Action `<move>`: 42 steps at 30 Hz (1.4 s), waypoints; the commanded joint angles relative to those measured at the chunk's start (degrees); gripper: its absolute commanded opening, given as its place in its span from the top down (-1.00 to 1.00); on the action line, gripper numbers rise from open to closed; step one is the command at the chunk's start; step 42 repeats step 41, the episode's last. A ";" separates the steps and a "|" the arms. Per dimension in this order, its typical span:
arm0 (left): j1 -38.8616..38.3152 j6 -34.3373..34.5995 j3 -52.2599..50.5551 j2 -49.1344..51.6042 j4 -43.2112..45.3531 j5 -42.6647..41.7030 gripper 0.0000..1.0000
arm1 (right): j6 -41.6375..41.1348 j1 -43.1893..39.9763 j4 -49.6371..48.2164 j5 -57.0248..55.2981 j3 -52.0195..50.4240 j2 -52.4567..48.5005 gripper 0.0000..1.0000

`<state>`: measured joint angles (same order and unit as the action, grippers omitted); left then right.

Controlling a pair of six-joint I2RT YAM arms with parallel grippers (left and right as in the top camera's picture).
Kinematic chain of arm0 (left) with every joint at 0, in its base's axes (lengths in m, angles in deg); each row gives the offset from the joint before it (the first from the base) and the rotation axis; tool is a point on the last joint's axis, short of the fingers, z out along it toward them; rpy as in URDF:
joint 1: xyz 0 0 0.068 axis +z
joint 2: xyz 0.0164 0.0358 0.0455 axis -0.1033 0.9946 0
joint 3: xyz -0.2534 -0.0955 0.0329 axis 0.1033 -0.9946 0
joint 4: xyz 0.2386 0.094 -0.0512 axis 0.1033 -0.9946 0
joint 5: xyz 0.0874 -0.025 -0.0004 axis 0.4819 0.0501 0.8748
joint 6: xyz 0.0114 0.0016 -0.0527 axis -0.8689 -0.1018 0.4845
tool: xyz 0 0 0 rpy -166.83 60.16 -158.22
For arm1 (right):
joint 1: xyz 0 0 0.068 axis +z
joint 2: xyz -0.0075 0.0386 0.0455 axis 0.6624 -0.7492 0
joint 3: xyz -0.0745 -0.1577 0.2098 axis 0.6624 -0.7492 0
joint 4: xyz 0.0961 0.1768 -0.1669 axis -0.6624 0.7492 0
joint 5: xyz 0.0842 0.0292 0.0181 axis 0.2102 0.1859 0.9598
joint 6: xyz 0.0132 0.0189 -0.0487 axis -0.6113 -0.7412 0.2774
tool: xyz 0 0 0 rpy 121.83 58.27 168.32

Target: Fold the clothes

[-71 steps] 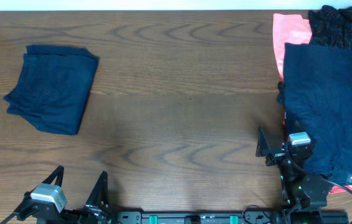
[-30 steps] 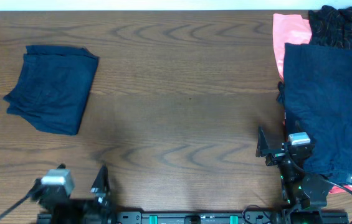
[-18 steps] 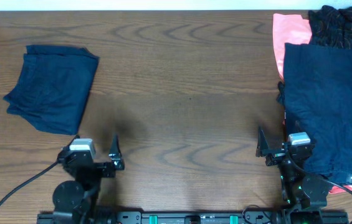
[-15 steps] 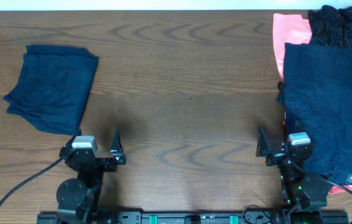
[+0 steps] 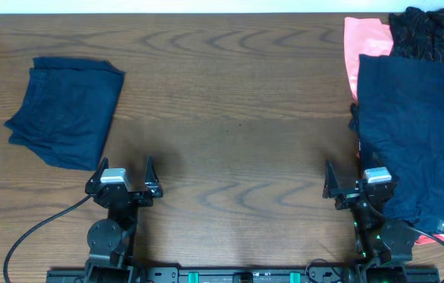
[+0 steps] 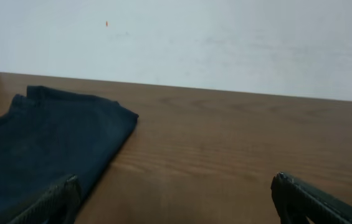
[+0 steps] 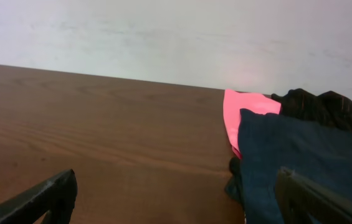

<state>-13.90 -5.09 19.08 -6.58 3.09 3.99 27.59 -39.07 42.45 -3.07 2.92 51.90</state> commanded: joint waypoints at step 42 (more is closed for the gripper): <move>0.28 -0.55 -0.55 0.83 -3.21 0.94 -0.96 | 0.92 0.61 0.20 0.22 -0.07 0.24 -0.98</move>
